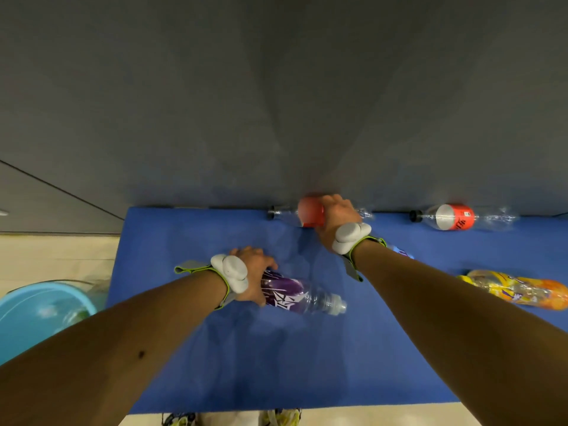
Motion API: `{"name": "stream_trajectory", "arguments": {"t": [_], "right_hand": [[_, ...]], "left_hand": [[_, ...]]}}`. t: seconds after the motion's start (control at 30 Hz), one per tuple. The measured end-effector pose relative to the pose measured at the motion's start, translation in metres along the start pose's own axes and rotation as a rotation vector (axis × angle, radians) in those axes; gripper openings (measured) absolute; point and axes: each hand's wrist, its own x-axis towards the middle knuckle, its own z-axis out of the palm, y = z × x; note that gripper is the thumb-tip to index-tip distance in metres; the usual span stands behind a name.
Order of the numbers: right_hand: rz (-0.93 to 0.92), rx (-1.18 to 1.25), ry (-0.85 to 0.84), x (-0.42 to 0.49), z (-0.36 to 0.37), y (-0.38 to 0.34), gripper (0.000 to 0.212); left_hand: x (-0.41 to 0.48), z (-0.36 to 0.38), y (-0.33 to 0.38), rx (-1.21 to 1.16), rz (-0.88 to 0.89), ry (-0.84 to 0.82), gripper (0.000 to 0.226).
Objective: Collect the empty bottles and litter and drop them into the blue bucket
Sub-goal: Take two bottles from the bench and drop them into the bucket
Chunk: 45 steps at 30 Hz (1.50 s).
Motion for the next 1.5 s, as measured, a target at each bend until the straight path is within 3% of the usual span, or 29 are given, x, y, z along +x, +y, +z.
{"name": "stream_trajectory", "arguments": {"t": [0.13, 0.33, 0.5, 0.6, 0.67, 0.83, 1.03, 1.5], "right_hand": [[-0.023, -0.148, 0.037, 0.011, 0.016, 0.001, 0.053], [0.057, -0.293, -0.055, 0.015, 0.028, -0.002, 0.049], [0.062, 0.029, -0.088, 0.007, 0.016, 0.000, 0.055], [0.061, 0.247, -0.081, -0.006, 0.003, -0.017, 0.053], [0.037, 0.347, -0.075, -0.016, -0.006, -0.036, 0.053], [0.024, 0.444, -0.047, -0.037, -0.019, -0.091, 0.049], [0.004, 0.437, -0.069, -0.055, -0.022, -0.163, 0.061], [-0.214, 0.425, -0.191, -0.097, 0.028, -0.330, 0.060]], "left_hand": [[0.000, 0.010, -0.016, -0.028, 0.008, 0.029, 0.057], [-0.009, 0.016, -0.036, -0.249, -0.063, 0.135, 0.058], [-0.031, 0.009, -0.053, -0.603, -0.121, 0.144, 0.056], [-0.047, 0.004, -0.061, -0.686, -0.199, 0.229, 0.078], [-0.059, -0.001, -0.067, -0.778, -0.238, 0.318, 0.090], [-0.098, -0.013, -0.086, -0.868, -0.348, 0.481, 0.077], [-0.153, -0.013, -0.122, -0.927, -0.429, 0.578, 0.079], [-0.279, 0.042, -0.210, -0.992, -0.625, 0.694, 0.068]]}}
